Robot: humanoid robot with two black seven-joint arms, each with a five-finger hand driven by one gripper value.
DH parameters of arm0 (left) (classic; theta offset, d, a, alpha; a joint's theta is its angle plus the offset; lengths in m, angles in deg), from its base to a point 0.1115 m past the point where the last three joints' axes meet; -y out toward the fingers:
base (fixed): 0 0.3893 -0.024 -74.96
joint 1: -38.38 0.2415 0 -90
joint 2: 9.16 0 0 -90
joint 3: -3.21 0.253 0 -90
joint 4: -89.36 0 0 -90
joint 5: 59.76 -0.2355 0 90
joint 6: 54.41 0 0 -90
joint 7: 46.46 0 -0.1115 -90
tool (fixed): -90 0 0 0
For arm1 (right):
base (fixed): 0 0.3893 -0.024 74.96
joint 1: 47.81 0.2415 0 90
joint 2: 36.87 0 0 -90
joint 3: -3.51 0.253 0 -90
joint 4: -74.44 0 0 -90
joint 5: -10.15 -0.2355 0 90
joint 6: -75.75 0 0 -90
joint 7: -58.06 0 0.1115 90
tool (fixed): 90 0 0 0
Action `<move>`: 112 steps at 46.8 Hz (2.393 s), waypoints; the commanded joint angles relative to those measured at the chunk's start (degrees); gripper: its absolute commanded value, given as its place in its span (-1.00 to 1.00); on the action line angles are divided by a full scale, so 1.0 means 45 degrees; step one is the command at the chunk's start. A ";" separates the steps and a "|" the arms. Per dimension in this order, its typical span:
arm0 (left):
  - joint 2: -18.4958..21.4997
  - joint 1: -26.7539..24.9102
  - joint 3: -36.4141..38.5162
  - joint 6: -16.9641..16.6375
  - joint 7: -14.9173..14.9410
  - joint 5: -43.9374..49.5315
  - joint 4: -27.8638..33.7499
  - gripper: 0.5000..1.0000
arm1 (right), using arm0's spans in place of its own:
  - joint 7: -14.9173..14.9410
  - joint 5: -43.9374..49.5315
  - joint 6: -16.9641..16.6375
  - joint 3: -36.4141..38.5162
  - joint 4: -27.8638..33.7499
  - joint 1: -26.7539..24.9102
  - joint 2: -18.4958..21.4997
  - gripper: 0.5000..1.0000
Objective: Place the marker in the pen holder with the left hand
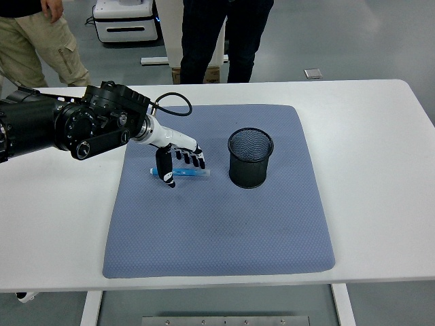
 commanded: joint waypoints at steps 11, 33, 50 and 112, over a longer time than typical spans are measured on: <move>-0.0067 0.0021 0.0000 0.0002 -0.0003 -0.0230 0.0019 0.09 | -0.0014 0.0000 -0.0014 0.0000 0.0000 0.0000 0.0000 1.00; -0.0243 0.0021 0.0000 -0.0017 -0.0003 -0.0504 0.0019 -0.07 | -0.0014 0.0000 -0.0014 0.0000 0.0000 0.0000 0.0000 1.00; -0.0243 0.0060 0.0000 0.0002 -0.0003 -0.0894 0.0039 -0.32 | 0.0005 0.0000 0.0005 0.0000 0.0000 0.0000 0.0000 1.00; -0.0223 0.0060 0.0020 0.0061 -0.0022 -0.1148 0.0058 -0.79 | -0.0014 0.0000 0.0005 0.0000 0.0000 0.0000 0.0000 1.00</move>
